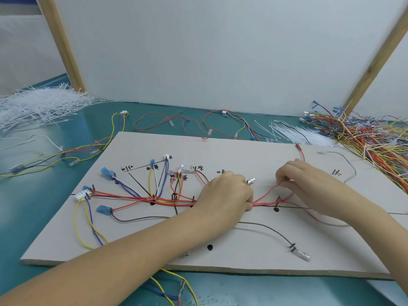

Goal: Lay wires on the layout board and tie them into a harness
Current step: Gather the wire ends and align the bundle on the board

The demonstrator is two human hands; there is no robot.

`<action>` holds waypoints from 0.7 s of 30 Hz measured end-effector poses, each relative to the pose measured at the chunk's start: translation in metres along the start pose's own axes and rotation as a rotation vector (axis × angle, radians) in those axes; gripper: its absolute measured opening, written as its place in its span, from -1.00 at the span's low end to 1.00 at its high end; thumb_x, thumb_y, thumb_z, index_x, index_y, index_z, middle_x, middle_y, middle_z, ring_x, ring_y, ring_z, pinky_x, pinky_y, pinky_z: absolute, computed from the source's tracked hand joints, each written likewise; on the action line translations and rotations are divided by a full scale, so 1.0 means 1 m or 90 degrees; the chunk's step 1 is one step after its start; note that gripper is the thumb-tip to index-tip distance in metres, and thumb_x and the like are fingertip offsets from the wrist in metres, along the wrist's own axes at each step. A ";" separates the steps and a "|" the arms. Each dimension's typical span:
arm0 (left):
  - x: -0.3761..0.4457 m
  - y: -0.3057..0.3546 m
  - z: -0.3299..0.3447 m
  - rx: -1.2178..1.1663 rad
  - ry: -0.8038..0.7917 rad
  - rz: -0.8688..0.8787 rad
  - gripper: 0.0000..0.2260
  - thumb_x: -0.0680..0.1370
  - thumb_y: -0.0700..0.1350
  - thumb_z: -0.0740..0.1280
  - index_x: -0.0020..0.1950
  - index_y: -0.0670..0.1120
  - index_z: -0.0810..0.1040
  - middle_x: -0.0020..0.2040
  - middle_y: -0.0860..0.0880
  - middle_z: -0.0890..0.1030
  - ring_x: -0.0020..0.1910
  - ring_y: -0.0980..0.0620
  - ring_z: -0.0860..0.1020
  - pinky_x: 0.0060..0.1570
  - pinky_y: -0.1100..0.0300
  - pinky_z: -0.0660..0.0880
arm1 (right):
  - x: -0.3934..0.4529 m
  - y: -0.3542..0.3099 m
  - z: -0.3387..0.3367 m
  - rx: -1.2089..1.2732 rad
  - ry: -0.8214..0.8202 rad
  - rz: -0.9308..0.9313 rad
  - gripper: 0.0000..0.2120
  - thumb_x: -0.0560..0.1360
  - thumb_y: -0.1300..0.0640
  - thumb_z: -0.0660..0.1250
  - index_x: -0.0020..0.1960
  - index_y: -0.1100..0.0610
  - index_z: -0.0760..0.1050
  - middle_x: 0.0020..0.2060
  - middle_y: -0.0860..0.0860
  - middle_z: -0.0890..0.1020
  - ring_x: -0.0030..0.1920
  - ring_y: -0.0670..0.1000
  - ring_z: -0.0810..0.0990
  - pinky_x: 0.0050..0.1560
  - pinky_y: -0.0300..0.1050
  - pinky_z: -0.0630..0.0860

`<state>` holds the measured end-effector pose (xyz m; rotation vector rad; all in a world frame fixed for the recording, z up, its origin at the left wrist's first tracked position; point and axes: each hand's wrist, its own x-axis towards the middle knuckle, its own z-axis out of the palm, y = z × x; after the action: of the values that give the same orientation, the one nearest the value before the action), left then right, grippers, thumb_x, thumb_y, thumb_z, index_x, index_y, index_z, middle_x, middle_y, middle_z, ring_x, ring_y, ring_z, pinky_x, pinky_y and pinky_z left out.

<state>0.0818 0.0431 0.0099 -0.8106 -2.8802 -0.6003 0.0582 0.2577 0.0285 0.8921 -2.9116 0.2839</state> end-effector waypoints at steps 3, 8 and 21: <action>0.001 0.000 0.001 -0.002 0.002 0.000 -0.83 0.55 -0.06 0.27 -0.01 -0.07 0.63 0.02 -0.02 0.53 0.07 -0.04 0.37 0.00 0.15 0.39 | -0.010 -0.004 -0.004 -0.001 0.018 -0.016 -0.88 0.50 0.34 0.30 -0.10 0.14 0.52 -0.19 -0.10 0.46 -0.14 0.10 0.47 -0.11 -0.25 0.28; -0.001 -0.001 0.000 0.005 0.002 -0.001 -0.83 0.55 -0.05 0.26 0.02 -0.05 0.62 0.05 -0.01 0.52 0.10 -0.06 0.42 -0.05 0.19 0.34 | -0.012 0.002 -0.003 0.019 -0.018 0.006 -0.86 0.51 0.32 0.30 -0.04 0.14 0.59 -0.12 -0.08 0.52 -0.04 0.07 0.51 0.00 -0.19 0.38; -0.003 0.004 0.002 0.100 0.003 0.023 -0.79 0.61 -0.08 0.16 0.09 -0.05 0.56 0.00 -0.04 0.55 0.02 -0.10 0.50 -0.19 0.18 0.31 | -0.009 0.040 -0.027 -0.033 0.076 0.061 -0.67 0.49 0.42 0.28 0.03 0.06 0.66 -0.16 0.06 0.56 -0.22 0.10 0.53 -0.17 -0.07 0.40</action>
<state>0.0869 0.0457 0.0088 -0.8342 -2.8567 -0.3670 0.0441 0.3010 0.0478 0.7045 -2.8422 0.2580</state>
